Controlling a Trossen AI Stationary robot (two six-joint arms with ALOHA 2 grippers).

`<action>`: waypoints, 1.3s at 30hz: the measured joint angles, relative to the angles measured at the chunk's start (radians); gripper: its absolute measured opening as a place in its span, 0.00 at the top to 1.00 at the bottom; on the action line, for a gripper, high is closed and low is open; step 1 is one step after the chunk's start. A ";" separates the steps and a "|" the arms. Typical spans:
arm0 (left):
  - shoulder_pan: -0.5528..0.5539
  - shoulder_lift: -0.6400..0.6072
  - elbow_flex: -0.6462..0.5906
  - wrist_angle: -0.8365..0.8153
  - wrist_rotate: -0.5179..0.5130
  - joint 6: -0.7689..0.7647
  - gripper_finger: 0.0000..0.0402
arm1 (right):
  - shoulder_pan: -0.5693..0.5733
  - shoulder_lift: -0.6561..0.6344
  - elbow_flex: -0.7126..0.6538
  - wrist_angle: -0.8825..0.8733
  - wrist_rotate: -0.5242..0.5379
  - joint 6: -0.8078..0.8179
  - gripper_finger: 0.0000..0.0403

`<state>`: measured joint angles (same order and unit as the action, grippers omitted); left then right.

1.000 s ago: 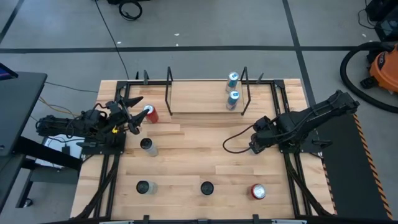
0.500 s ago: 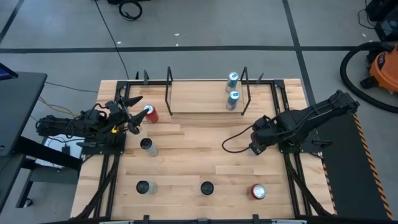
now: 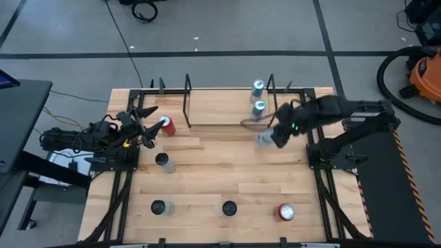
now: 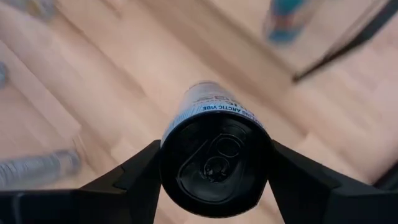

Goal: Place canned beverage on shelf
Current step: Put the top right black soda can on the shelf aligned with the other light blue soda

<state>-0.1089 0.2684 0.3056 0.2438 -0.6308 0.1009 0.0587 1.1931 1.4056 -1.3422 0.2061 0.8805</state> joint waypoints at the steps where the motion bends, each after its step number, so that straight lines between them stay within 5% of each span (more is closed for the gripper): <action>1: 0.000 0.000 0.000 0.000 0.000 0.001 0.21 | -0.025 0.000 0.020 0.011 0.006 -0.038 0.37; 10: 0.000 0.000 0.000 0.000 0.000 0.016 0.21 | -0.243 0.038 0.172 0.161 0.005 -0.388 0.37; 21: 0.000 0.000 0.000 -0.001 0.000 0.022 0.21 | -0.461 0.321 0.517 0.182 -0.092 -0.768 0.37; 39: 0.000 0.000 0.000 -0.001 0.000 0.026 0.21 | -0.707 0.730 0.868 -0.082 -0.256 -1.042 0.37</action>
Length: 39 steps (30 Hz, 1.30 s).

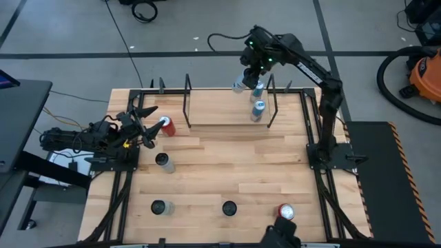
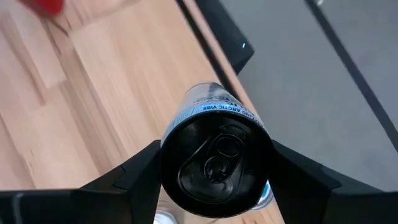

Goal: Place canned beverage on shelf
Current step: Put the top right black soda can on the shelf aligned with the other light blue soda

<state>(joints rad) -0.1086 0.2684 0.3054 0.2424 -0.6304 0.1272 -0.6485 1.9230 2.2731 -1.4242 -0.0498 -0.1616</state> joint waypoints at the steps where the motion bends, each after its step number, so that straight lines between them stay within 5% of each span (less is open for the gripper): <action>1: 0.000 0.000 0.000 0.000 0.000 0.000 0.21 | -0.003 0.015 0.003 -0.012 -0.001 -0.016 0.37; 39: 0.000 0.000 0.000 0.000 0.000 -0.002 0.21 | 0.046 0.154 -0.033 0.000 0.075 -0.088 0.36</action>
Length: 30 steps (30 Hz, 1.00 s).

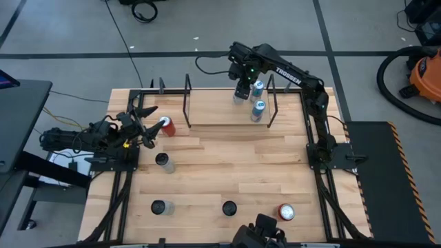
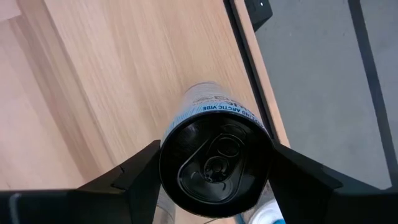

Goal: Place canned beverage on shelf
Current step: Put the top right black soda can on the shelf aligned with the other light blue soda

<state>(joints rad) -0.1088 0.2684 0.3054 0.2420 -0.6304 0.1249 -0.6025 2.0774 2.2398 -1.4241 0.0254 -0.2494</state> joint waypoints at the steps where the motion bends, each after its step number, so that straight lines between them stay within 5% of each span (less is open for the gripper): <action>1: 0.000 0.000 0.000 0.000 0.000 0.000 0.21 | 0.000 0.001 -0.001 -0.004 0.000 -0.005 0.36; 30: 0.000 0.000 0.000 0.000 0.000 -0.003 0.21 | -0.042 0.004 0.000 -0.001 -0.048 0.011 0.29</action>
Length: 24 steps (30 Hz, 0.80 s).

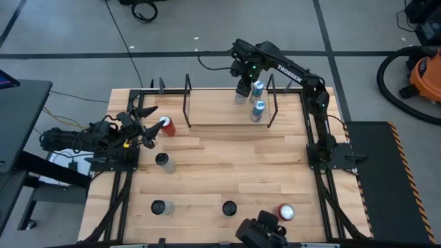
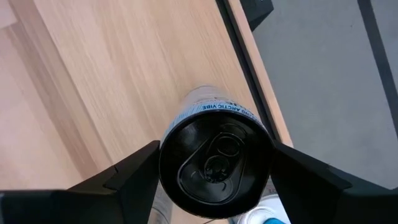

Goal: Place canned beverage on shelf
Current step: Put the top right black soda can on the shelf aligned with the other light blue soda

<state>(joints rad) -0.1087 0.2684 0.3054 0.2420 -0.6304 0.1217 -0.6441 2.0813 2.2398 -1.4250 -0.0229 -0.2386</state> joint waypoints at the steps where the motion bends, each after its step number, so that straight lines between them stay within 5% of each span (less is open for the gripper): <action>1: 0.000 0.000 0.000 0.000 0.000 0.000 0.21 | 0.000 0.003 0.000 0.000 -0.002 0.000 0.29; 24: 0.000 0.000 0.000 0.000 0.000 0.001 0.21 | 0.004 0.020 -0.002 0.034 -0.024 -0.026 0.28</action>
<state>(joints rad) -0.1088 0.2684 0.3055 0.2423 -0.6306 0.1223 -0.6400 2.1017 2.2379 -1.3911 -0.0471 -0.2649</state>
